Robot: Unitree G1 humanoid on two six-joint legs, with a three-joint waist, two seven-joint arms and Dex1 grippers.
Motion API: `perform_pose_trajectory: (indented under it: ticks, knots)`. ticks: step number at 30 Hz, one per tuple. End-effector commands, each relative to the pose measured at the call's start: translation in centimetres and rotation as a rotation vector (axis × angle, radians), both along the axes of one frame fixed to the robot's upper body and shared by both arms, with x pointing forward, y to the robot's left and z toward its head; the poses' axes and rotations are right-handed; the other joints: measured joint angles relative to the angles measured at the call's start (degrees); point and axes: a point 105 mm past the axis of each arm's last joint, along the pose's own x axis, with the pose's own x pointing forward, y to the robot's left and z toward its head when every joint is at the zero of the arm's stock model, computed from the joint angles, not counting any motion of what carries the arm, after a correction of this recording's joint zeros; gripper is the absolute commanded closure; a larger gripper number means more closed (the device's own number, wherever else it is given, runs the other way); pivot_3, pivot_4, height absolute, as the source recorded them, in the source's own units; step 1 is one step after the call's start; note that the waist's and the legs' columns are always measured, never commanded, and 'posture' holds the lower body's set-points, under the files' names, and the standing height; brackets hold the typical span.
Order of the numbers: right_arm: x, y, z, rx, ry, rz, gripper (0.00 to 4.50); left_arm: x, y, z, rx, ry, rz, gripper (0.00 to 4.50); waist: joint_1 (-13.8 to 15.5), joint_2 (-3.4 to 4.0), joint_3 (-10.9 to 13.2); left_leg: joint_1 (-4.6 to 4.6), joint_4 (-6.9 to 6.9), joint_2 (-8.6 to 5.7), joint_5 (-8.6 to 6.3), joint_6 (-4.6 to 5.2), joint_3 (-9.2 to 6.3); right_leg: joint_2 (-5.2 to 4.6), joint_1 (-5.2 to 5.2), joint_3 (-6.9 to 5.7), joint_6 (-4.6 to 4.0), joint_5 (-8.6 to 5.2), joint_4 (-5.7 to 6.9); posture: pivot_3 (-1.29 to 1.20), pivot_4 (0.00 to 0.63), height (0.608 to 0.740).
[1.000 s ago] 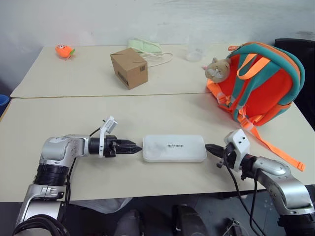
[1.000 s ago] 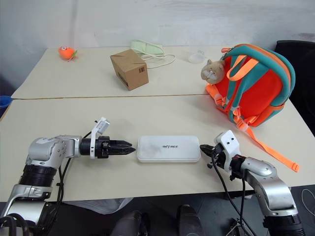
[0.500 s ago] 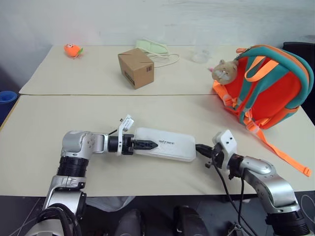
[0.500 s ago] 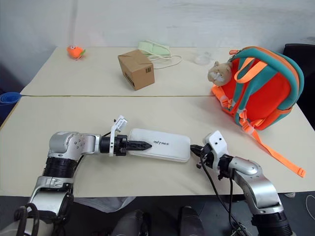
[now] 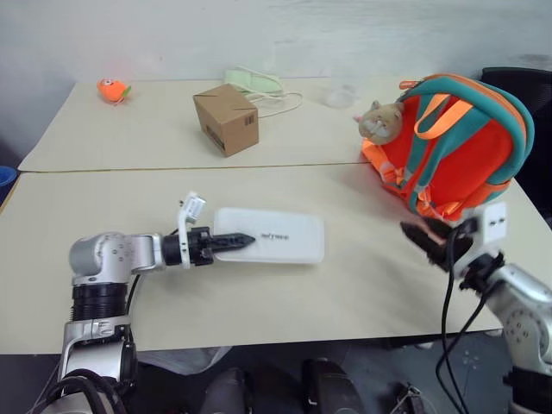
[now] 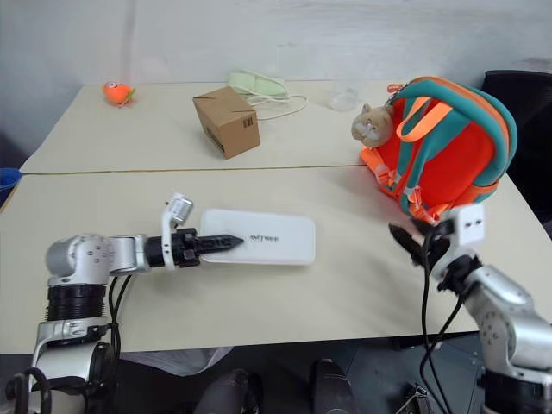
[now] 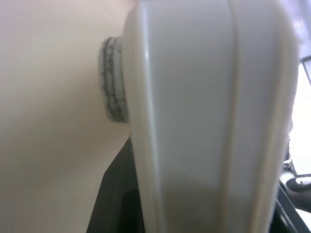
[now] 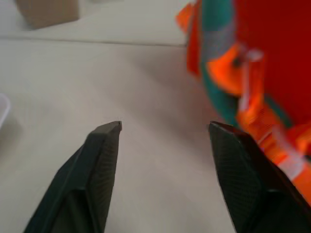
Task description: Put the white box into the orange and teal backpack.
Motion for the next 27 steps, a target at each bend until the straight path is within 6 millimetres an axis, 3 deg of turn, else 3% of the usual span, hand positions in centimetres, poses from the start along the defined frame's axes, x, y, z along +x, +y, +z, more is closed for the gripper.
perform_pose_trajectory:
  ticks: [1, 3, 9, 13, 17, 24, 27]
  knots:
    - [1.7, -0.3, 2.0, 0.020, -0.056, -0.028, 0.51, -0.2, 1.0, 3.2, -0.083, -0.116, 0.017, 3.20, -0.05, 0.00, 0.00, 0.00, -0.02, 0.00, 0.00, 0.00, 0.00, 0.00, 0.00, -0.03, -0.01, 0.00, -0.01, 0.00, 0.150, 0.740]
    - [3.3, -0.2, 2.5, 0.004, -0.072, -0.048, 0.00, -0.4, 1.2, 4.1, -0.114, -0.151, 0.017, 3.20, -0.01, 0.00, 0.00, 0.00, -0.02, 0.00, 0.00, -0.01, 0.04, 0.04, -0.02, -0.04, -0.01, 0.00, -0.02, 0.00, 0.150, 0.740]
    - [8.1, 0.3, 3.0, -0.013, -0.069, -0.107, 0.00, -0.5, 1.4, 6.0, -0.153, -0.231, 0.029, 3.20, -0.02, 0.00, 0.01, -0.06, 0.03, -0.05, 0.02, 0.03, 0.17, 0.04, -0.08, -0.13, 0.02, 0.01, -0.01, 0.00, 0.150, 0.740]
    - [10.0, 0.9, 3.5, 0.010, -0.100, -0.096, 0.00, -0.6, 1.1, 6.6, -0.164, -0.267, 0.034, 3.20, -0.10, 0.00, 0.01, -0.10, 0.01, 0.00, 0.03, 0.02, 0.16, 0.09, -0.08, -0.13, 0.03, 0.02, 0.06, 0.00, 0.150, 0.740]
    - [10.2, 2.1, 3.9, 0.013, -0.138, -0.017, 0.80, -1.0, 1.0, 6.9, -0.125, -0.319, 0.050, 3.20, -0.13, 0.00, 0.02, -0.17, 0.02, 0.00, 0.03, 0.02, 0.18, 0.10, -0.09, -0.18, 0.09, 0.05, 0.00, 0.00, 0.150, 0.740]
    - [8.8, 3.5, 4.9, 0.016, -0.191, 0.123, 3.19, -0.7, 1.4, 8.7, -0.111, -0.481, 0.095, 3.20, -0.30, 0.01, 0.02, -0.16, 0.02, 0.06, 0.06, -0.04, 0.19, 0.17, -0.10, -0.18, 0.11, 0.06, 0.04, 0.00, 0.150, 0.740]
    - [5.8, 6.4, 6.1, -0.006, -0.241, 0.369, 4.14, -0.3, 1.7, 10.1, -0.099, -0.569, 0.111, 3.20, -0.14, 0.02, 0.03, -0.17, 0.01, 0.05, 0.06, -0.04, 0.19, 0.16, -0.10, -0.18, 0.11, 0.06, 0.03, 0.00, 0.150, 0.740]
